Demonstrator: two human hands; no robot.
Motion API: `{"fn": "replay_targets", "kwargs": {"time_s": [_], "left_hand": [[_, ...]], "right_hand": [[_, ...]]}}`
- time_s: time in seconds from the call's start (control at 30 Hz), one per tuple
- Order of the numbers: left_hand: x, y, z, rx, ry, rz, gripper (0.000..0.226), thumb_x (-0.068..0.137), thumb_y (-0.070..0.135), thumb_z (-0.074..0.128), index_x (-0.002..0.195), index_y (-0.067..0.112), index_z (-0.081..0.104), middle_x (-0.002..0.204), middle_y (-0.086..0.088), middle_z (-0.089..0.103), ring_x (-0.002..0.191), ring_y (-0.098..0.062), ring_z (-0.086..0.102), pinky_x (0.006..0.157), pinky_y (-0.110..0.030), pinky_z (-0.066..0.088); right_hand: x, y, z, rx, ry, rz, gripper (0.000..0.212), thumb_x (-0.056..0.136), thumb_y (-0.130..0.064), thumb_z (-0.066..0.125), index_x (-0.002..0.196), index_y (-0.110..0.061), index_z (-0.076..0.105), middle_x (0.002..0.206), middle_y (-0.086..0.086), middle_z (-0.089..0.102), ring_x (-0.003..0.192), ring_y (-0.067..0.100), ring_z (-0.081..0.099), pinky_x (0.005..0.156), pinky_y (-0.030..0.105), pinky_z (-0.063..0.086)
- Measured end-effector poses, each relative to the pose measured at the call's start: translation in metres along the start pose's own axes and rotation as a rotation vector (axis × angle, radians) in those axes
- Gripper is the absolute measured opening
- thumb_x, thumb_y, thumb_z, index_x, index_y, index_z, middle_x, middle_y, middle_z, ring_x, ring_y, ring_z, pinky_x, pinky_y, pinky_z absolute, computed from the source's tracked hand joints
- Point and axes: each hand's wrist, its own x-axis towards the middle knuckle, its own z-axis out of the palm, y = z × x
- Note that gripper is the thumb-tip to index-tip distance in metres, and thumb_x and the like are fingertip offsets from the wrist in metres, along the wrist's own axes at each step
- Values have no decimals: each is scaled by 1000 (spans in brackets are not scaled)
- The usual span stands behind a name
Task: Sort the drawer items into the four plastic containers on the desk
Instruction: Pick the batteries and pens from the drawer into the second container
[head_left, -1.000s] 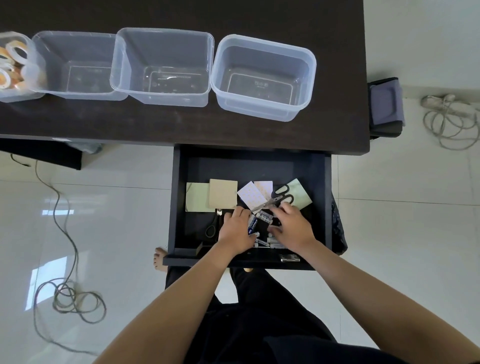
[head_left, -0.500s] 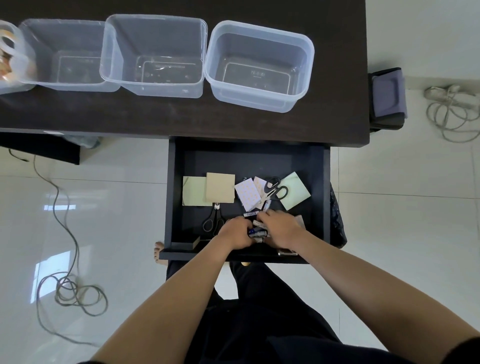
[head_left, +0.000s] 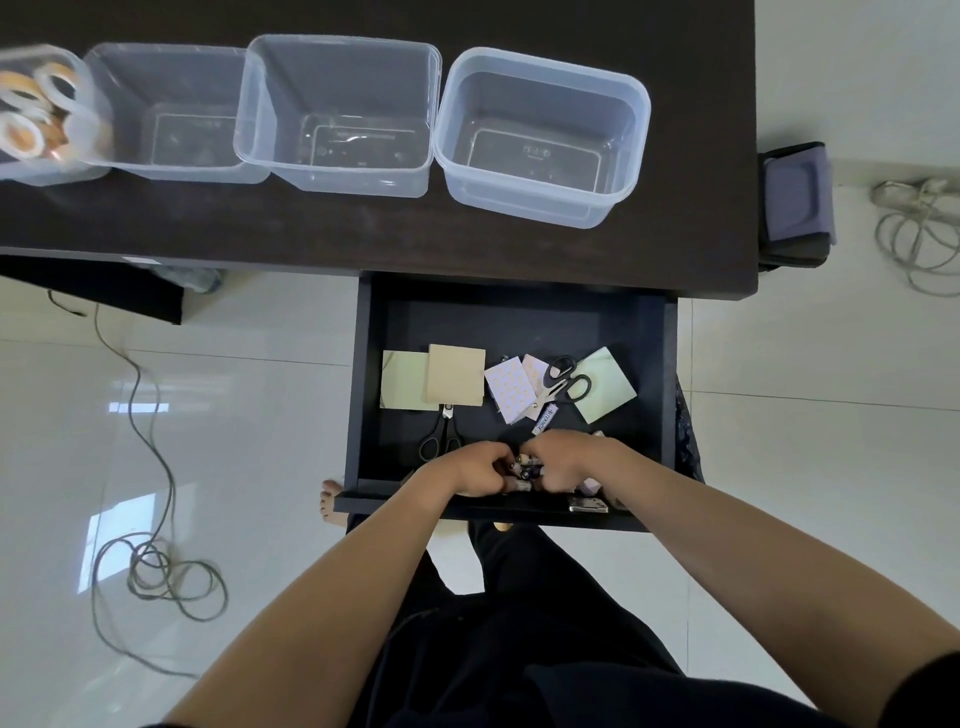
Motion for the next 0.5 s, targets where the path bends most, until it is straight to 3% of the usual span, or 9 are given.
{"fn": "replay_targets", "kwargs": {"time_s": [0.2, 0.3, 0.4, 0.5], "left_hand": [[-11, 0, 2, -8, 46, 4, 31, 92, 28, 57, 119, 14, 52, 117, -7, 59, 105, -23, 56, 82, -28, 42], [-17, -1, 1, -96, 150, 27, 24, 94, 22, 53, 115, 12, 51, 108, -7, 55, 92, -19, 51, 77, -26, 39], [-24, 2, -4, -178, 253, 52, 19, 95, 17, 51, 113, 12, 53, 104, -4, 51, 88, -16, 48, 73, -25, 37], [-35, 9, -13, -238, 355, 84, 16, 95, 14, 50, 111, 12, 53, 94, -2, 52, 71, -10, 46, 56, -20, 36]], "right_hand": [[-7, 0, -3, -11, 31, -49, 24, 84, -6, 56, 107, -10, 51, 105, 13, 58, 96, 30, 56, 67, 30, 36], [-10, 5, -2, 66, 170, -62, 18, 81, 1, 50, 92, -10, 42, 87, 8, 48, 82, 28, 50, 63, 33, 35], [-15, 6, -4, 181, 328, -86, 20, 80, 5, 46, 97, -6, 44, 91, 9, 50, 84, 26, 49, 70, 38, 41], [-24, -1, -12, 288, 469, -103, 21, 82, 5, 44, 94, -12, 41, 94, 12, 53, 87, 28, 51, 76, 41, 44]]}}
